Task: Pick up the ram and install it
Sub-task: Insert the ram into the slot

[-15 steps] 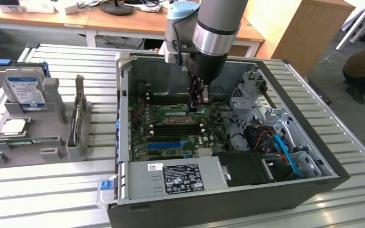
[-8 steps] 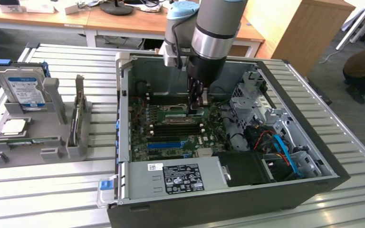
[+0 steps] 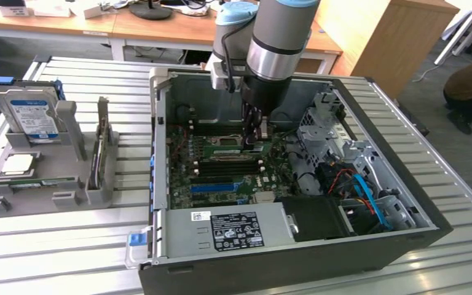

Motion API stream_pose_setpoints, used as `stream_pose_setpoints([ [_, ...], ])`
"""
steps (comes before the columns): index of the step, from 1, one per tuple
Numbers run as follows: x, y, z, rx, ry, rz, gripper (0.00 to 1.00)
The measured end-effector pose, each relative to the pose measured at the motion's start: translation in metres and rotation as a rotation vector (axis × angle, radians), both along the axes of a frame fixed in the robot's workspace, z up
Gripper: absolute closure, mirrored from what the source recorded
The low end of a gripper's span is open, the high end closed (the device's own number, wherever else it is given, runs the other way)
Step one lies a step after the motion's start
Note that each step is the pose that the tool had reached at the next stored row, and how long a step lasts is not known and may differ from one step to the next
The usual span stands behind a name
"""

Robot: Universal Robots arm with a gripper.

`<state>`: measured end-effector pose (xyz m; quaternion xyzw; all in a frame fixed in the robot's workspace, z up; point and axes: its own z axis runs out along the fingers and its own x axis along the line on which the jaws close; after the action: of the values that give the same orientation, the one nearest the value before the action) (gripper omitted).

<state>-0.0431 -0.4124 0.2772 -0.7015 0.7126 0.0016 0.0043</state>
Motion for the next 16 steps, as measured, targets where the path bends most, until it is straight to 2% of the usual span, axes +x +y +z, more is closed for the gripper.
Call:
stream_pose_setpoints([
  [16, -0.002, -0.0005, -0.001, 0.0005, -0.0007, 0.0, 0.88],
])
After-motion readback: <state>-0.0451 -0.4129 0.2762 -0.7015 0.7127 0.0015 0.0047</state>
